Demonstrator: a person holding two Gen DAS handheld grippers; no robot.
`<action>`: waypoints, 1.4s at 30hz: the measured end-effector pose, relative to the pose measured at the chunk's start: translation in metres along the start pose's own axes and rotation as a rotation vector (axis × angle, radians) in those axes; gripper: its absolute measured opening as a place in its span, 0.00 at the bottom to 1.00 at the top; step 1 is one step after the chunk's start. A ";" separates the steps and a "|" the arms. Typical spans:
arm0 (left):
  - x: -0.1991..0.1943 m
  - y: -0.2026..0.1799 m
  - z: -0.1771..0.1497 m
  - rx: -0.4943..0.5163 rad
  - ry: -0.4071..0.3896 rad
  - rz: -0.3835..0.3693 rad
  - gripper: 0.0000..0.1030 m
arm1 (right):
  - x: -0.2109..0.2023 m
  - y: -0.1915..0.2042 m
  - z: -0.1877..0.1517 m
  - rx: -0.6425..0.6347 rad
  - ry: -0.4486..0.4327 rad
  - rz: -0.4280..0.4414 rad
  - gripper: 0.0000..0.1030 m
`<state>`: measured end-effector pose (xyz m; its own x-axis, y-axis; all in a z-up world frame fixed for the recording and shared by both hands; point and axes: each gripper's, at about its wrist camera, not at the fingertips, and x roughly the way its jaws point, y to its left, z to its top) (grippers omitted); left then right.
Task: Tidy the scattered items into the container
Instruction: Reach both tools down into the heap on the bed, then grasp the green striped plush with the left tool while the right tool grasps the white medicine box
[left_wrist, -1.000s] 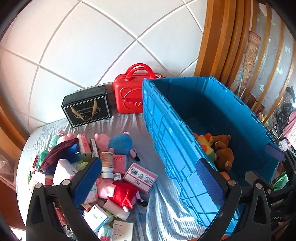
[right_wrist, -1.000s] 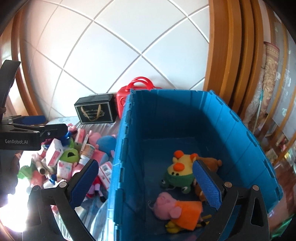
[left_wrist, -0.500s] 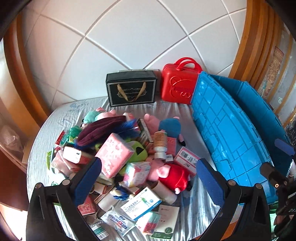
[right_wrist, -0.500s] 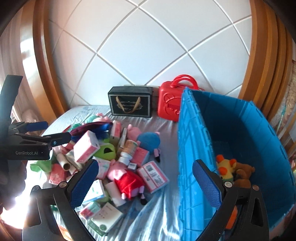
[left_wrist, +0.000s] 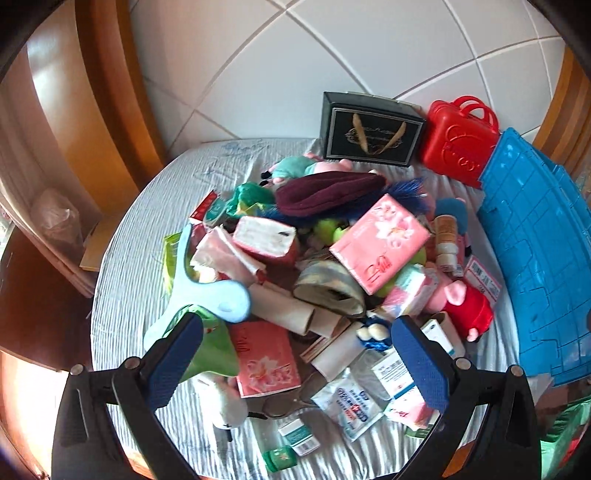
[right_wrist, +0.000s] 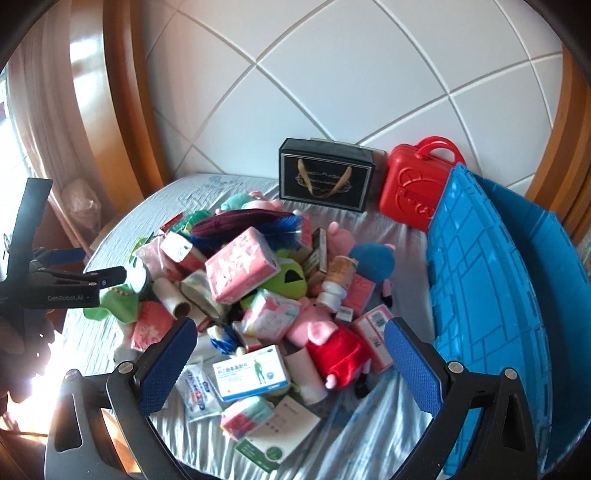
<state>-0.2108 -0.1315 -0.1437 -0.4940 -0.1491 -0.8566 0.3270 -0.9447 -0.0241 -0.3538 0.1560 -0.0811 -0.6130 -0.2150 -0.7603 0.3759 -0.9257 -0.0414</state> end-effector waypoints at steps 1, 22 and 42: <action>0.007 0.012 -0.003 -0.017 0.012 0.002 1.00 | 0.002 0.005 0.000 -0.003 0.001 -0.001 1.00; 0.160 0.141 -0.050 -0.238 0.287 -0.050 1.00 | 0.076 0.034 -0.053 0.025 0.161 -0.079 1.00; 0.159 0.134 -0.061 -0.208 0.325 -0.101 0.13 | 0.194 0.038 -0.114 0.065 0.366 -0.033 1.00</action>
<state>-0.1957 -0.2641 -0.3145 -0.2625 0.0732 -0.9621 0.4625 -0.8656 -0.1921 -0.3793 0.1141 -0.3040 -0.3308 -0.0696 -0.9411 0.3081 -0.9506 -0.0380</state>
